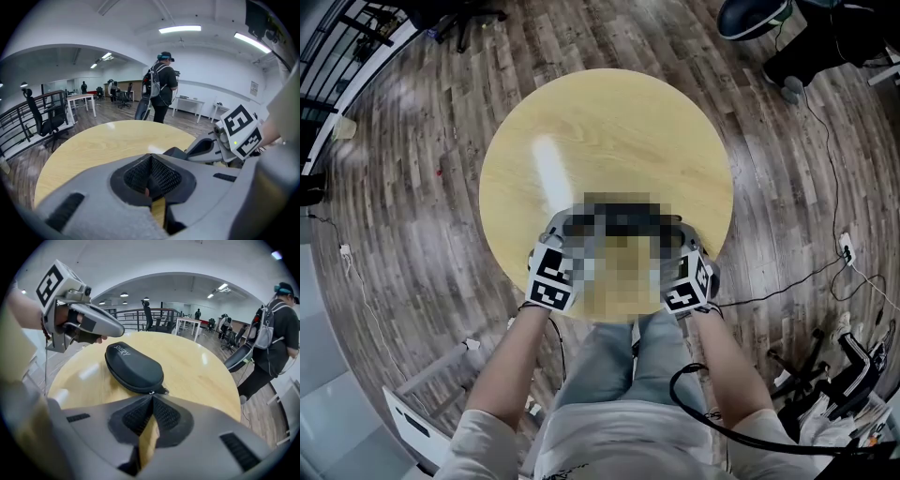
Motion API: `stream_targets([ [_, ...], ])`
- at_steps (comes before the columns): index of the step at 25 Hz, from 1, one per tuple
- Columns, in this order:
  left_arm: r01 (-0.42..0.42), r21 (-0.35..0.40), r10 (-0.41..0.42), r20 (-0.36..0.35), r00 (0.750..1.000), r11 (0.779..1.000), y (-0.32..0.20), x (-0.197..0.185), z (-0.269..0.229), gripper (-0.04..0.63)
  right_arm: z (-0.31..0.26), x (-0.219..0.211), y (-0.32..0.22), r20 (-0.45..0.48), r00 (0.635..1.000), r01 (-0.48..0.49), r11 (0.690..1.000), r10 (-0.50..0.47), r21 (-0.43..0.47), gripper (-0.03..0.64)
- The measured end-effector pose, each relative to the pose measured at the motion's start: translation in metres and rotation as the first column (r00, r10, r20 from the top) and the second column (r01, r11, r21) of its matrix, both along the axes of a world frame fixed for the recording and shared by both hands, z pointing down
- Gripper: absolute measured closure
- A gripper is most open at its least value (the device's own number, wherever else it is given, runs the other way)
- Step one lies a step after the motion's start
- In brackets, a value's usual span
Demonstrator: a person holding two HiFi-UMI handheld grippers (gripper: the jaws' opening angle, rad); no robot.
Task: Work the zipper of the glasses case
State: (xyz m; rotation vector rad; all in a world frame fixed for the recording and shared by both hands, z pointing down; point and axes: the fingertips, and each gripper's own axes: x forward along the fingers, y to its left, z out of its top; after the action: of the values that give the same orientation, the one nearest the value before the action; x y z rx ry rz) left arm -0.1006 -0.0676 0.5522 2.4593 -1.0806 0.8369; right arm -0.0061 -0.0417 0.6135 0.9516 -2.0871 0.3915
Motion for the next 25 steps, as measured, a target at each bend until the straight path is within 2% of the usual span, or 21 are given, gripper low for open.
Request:
stream_targets([
  [4,-0.092,-0.054,0.094,0.034,0.995,0.994,0.008,0.001,0.011,0.589,0.0,0.008,-0.009,-0.014,1.0,0.025,1.0,-0.025,0.012,0.612],
  [8,-0.106,-0.096,0.108,0.011,0.994,0.99,0.012,0.007,0.015,0.589,0.0,0.014,-0.016,-0.025,0.997,0.073,0.997,-0.072,0.013,0.612],
  [12,-0.122,-0.072,0.126,0.053,0.991,0.99,0.012,0.006,0.016,0.589,0.0,0.011,-0.011,-0.064,0.992,0.114,0.993,-0.112,0.022,0.614],
  [14,-0.119,-0.084,0.124,0.057,0.991,0.989,0.012,0.007,0.019,0.589,0.001,0.012,-0.004,-0.083,0.99,0.113,0.993,-0.111,0.022,0.614],
  [20,-0.122,-0.109,0.127,0.039,0.991,0.987,0.012,0.008,0.02,0.589,0.002,0.006,0.018,-0.036,0.999,0.039,0.999,-0.04,-0.025,0.615],
  [25,-0.124,-0.094,0.128,0.034,0.991,0.988,0.011,0.01,0.017,0.589,-0.001,-0.032,0.035,0.027,0.999,0.043,0.998,-0.041,-0.047,0.615],
])
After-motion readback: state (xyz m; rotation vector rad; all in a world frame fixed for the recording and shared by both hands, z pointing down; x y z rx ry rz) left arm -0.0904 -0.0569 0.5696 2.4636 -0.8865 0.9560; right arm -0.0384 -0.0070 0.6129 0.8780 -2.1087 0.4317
